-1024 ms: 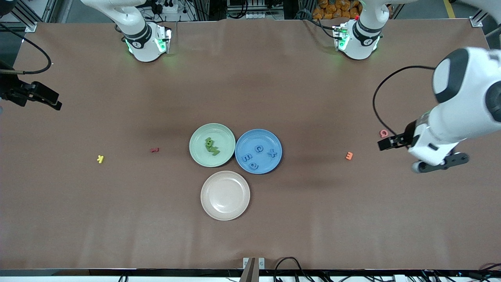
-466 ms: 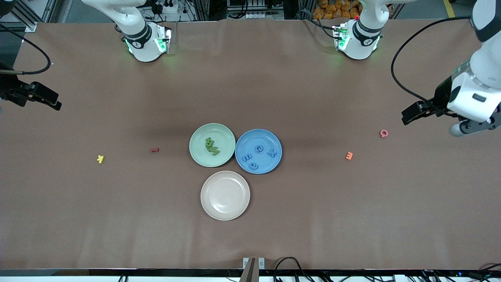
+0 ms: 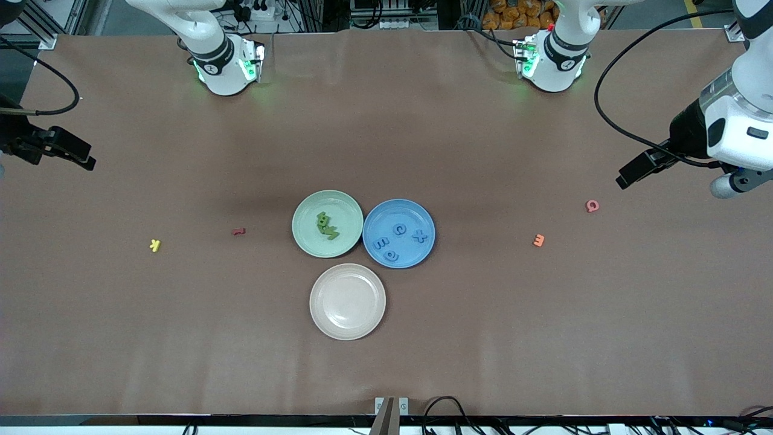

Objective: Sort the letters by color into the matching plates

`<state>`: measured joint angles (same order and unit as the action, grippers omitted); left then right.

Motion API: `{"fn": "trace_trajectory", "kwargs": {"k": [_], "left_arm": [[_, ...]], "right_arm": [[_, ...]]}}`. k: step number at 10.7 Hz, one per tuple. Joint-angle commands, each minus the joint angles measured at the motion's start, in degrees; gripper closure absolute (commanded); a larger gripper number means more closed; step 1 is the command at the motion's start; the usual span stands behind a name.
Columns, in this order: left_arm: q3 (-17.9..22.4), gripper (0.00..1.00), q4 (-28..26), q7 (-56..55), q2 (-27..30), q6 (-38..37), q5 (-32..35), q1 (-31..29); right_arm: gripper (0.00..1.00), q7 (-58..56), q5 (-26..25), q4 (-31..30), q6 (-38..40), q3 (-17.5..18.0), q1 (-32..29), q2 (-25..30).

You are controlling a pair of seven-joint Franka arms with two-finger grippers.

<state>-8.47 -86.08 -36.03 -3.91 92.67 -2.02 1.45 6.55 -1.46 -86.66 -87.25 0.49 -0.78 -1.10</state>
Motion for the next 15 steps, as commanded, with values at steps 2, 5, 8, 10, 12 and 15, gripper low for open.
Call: {"fn": "trace_trajectory", "kwargs": {"k": [2,5,8,10,12,15], "left_arm": [[2.92,0.0,-2.07,16.93,1.45,1.29,-0.54,-0.05],[6.01,0.0,-3.12,40.15,3.64,-2.14,0.69,0.13],[5.92,0.0,-3.13,40.16,5.75,-2.84,1.05,-0.13],[5.92,0.0,-2.78,40.16,6.89,-4.95,0.7,-0.14],[5.83,0.0,-2.34,40.08,7.08,-6.18,0.7,-0.05],[5.92,0.0,-2.51,39.46,6.29,-3.48,1.31,-0.05]], "right_arm": [[0.0,1.01,0.05,0.35,0.06,1.18,-1.24,-0.13],[0.0,1.01,0.05,0.35,-0.2,1.18,-1.24,-0.13],[0.0,1.01,0.05,0.26,-0.2,1.18,-1.24,-0.13],[0.0,1.01,0.05,0.26,-0.2,1.18,-1.24,-0.13],[0.0,1.01,0.05,0.26,-0.2,1.18,-1.16,-0.13],[0.0,0.93,0.05,0.18,-0.2,1.18,-1.07,-0.13]]}}
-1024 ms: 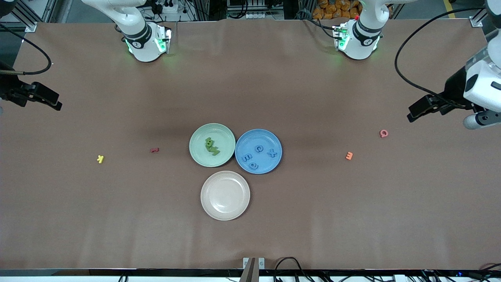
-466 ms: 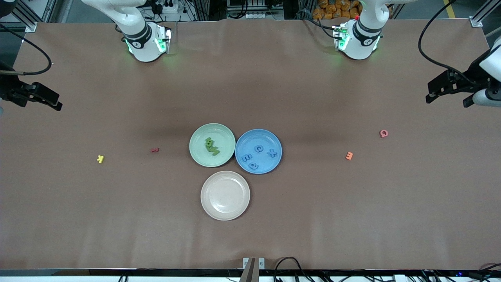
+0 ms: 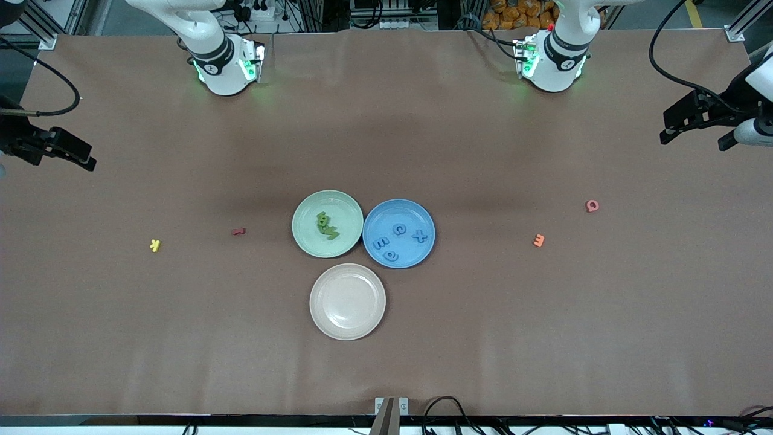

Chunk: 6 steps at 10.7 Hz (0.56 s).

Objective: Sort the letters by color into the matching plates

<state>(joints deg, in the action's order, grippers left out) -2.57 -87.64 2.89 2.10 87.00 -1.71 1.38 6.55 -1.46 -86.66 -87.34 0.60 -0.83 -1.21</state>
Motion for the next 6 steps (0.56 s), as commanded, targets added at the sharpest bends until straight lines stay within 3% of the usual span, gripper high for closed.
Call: {"fn": "trace_trajectory", "kwargs": {"k": [1,6], "left_arm": [[0.02,0.0,-1.04,1.15,0.19,4.04,1.44,0.03],[0.02,0.0,-0.69,3.62,0.27,0.91,3.91,0.03]], "right_arm": [[0.0,1.01,0.05,0.18,-0.12,1.07,-1.01,-0.02],[0.0,0.92,0.05,0.09,-0.11,1.07,-1.01,-0.02]]}}
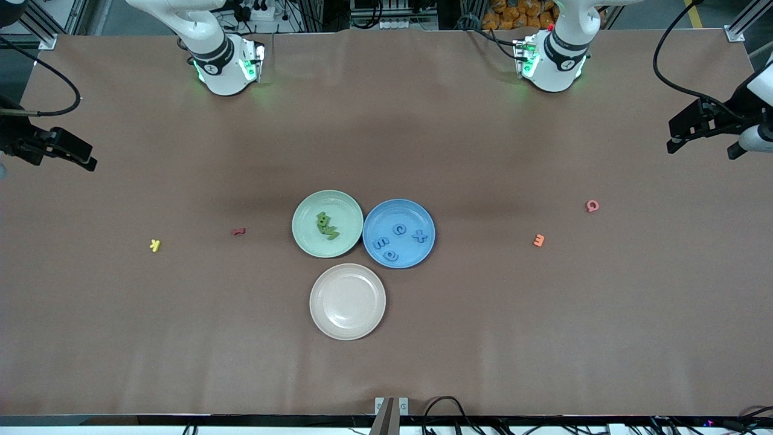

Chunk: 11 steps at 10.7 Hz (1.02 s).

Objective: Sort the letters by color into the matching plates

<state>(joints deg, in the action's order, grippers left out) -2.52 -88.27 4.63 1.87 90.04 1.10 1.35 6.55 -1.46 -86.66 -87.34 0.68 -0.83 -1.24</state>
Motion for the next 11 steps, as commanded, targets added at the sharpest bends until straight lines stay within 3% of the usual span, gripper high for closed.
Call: {"fn": "trace_trajectory", "kwargs": {"k": [1,11], "left_arm": [[-0.03,0.0,-0.06,1.88,0.5,-2.85,0.75,-0.03],[0.06,0.0,1.52,1.44,-1.61,-6.1,-1.89,-0.47]], "right_arm": [[0.0,1.01,0.05,0.09,-0.03,0.99,-1.01,0.01],[0.0,1.01,0.05,0.09,0.15,0.99,-0.93,0.19]]}}
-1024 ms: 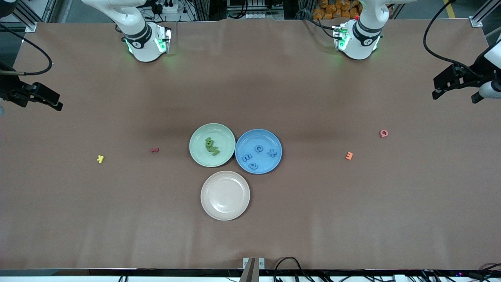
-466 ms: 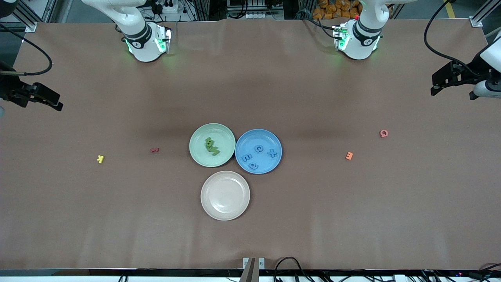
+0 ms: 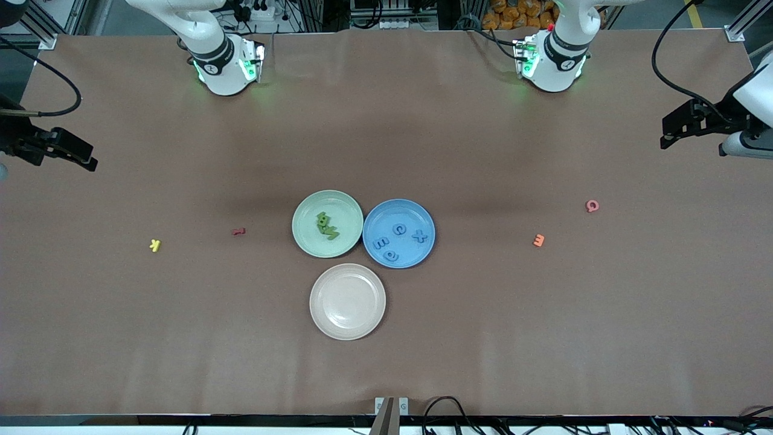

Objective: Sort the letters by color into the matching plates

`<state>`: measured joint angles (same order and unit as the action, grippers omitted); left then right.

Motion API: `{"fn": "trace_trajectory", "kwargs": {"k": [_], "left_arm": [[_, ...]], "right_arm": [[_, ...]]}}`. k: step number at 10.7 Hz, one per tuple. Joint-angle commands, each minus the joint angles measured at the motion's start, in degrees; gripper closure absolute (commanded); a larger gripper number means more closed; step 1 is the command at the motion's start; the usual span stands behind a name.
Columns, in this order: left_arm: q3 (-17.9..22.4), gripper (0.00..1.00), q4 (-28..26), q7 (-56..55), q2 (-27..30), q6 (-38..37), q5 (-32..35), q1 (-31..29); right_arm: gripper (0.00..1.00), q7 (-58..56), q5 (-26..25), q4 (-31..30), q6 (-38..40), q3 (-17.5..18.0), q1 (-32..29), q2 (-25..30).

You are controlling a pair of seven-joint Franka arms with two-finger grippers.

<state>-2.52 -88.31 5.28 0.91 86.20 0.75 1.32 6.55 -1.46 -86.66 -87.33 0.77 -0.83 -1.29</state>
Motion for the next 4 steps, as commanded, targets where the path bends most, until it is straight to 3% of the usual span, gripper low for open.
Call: {"fn": "trace_trajectory", "kwargs": {"k": [1,4], "left_arm": [[0.06,0.0,1.56,0.78,-0.64,-2.27,-1.8,-0.61],[0.06,0.0,1.56,0.78,-0.99,-2.27,-1.72,-0.53]], "right_arm": [[0.0,1.01,0.05,0.09,0.15,0.9,-0.93,0.32],[0.0,1.01,0.05,0.09,0.41,0.9,-0.93,0.5]]}}
